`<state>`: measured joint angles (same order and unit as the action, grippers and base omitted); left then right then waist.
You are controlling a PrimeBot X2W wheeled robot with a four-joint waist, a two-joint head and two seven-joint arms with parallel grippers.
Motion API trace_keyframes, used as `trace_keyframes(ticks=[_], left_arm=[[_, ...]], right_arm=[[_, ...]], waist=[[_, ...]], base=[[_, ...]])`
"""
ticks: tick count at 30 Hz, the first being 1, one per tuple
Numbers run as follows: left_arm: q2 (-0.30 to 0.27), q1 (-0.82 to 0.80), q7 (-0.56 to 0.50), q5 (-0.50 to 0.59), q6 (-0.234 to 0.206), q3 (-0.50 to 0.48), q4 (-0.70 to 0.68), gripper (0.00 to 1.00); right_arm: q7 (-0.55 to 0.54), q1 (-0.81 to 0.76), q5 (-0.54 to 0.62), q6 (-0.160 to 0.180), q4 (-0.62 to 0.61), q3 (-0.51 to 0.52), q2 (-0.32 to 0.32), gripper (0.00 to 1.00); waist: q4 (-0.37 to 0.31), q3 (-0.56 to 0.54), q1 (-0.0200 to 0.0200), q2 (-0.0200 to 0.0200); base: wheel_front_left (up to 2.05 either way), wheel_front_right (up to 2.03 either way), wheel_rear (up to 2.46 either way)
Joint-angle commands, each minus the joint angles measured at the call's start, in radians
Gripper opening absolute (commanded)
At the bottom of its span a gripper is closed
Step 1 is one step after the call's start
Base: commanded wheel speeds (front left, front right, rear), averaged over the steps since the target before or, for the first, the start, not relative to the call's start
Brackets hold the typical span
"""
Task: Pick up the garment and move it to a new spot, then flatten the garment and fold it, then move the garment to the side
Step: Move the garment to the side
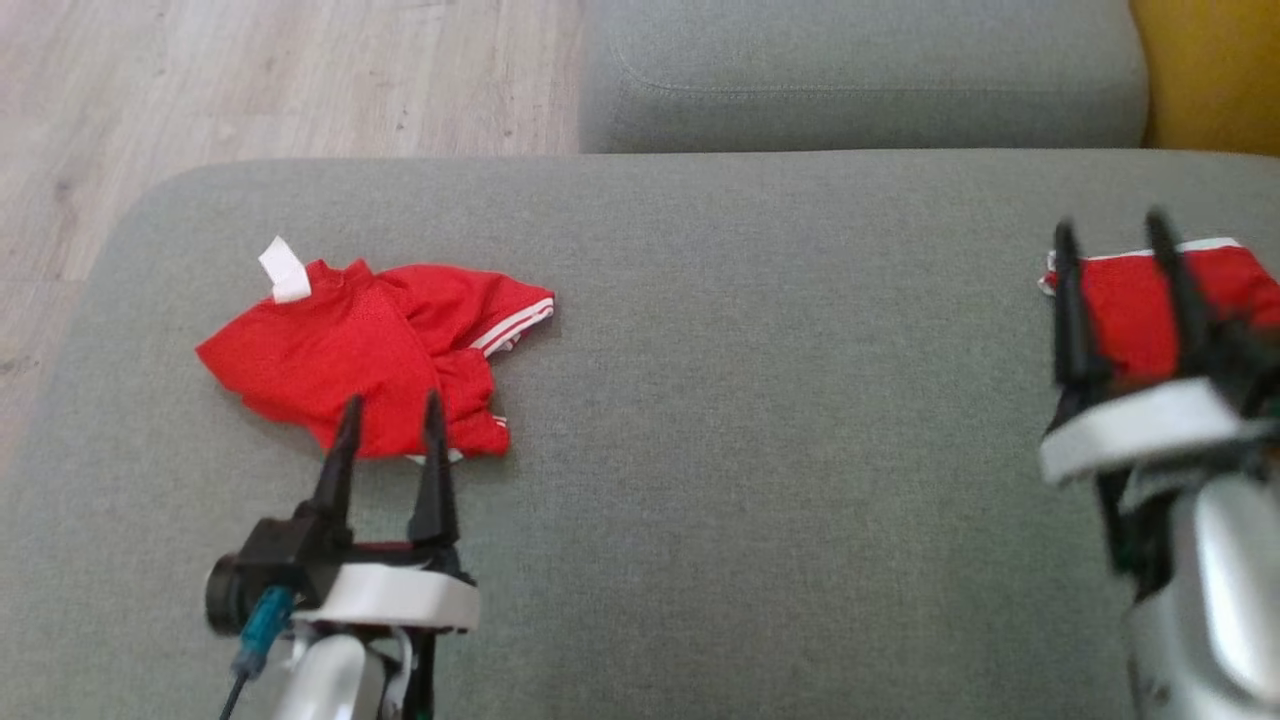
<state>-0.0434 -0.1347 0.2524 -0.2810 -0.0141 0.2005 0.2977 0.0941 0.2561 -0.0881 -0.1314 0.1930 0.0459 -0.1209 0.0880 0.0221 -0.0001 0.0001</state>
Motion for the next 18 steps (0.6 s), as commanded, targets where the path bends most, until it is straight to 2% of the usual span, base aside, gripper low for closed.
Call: trace_keyframes(ticks=[1,9,18], left_arm=[[-0.007,-0.017,0.009,0.006,-0.005,-0.043,-0.033,1.00],[-0.007,0.028,0.009,0.030,0.011,-0.042,-0.030,1.00],[-0.007,0.060,0.009,0.050,0.028,-0.039,-0.038,1.00]], right_arm=[[0.019,-0.019,0.002,0.001,-0.031,-0.022,0.014,1.00],[0.114,-0.164,-0.002,0.001,0.006,-0.019,0.062,1.00],[0.161,-0.237,-0.074,0.001,0.017,-0.052,0.070,1.00]], waist=[[0.001,-0.002,0.0001,-0.0001],[0.001,-0.018,0.0001,-0.0001],[-0.011,-0.026,0.0001,-0.0001]], base=[[0.00,0.00,0.00],[0.00,0.00,0.00],[0.00,0.00,0.00]])
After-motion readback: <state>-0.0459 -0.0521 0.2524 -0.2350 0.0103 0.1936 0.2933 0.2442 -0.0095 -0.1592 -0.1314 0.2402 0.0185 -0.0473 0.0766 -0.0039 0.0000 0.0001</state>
